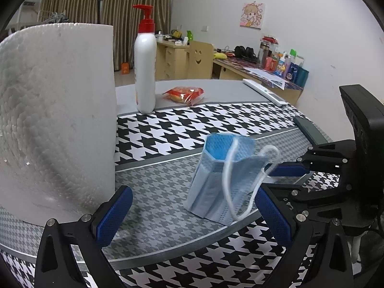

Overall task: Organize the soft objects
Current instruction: 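Grasp the blue face mask with the left tool while the right tool grasps the white tube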

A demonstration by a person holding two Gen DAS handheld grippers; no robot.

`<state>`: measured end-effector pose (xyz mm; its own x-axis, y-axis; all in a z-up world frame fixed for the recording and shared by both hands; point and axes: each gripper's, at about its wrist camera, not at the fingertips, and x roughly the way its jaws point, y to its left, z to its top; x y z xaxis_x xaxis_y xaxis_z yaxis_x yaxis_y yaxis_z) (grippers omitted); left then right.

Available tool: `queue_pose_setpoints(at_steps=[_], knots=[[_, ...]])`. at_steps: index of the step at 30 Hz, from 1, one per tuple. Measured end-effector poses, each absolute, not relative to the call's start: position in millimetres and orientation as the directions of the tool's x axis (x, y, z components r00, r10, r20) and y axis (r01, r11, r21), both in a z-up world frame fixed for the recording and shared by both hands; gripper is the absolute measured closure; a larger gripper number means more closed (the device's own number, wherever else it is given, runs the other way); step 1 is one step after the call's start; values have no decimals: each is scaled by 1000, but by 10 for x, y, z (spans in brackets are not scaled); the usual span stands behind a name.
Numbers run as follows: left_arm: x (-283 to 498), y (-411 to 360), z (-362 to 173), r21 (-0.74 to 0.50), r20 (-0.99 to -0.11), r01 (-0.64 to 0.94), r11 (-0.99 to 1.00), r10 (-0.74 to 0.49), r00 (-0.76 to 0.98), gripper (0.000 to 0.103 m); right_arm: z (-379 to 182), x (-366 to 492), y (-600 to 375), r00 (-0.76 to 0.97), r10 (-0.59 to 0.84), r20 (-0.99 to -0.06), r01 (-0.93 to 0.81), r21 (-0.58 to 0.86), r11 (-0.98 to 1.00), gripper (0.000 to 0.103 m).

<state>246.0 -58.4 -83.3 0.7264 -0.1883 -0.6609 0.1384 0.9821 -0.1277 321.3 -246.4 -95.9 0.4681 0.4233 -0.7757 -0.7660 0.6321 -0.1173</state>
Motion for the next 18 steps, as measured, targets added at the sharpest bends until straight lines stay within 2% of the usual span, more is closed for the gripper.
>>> queue_pose_setpoints(at_steps=[3,11,18], knots=[[2455,-569,-824,-131,-657,133,982,-187,730,1,-886,3157,-2428,469,454,-758,-788,-126,603,73],[2428,-548,-813,-132,-650,135,982,-189,736,1,-1043,3213,-2317,416,431,-801,-820,-125,558,72],[2437,-579,-824,-125,-658,148,981,-194,728,1,-1066,3237,-2315,410,452,-792,-832,-122,541,72]])
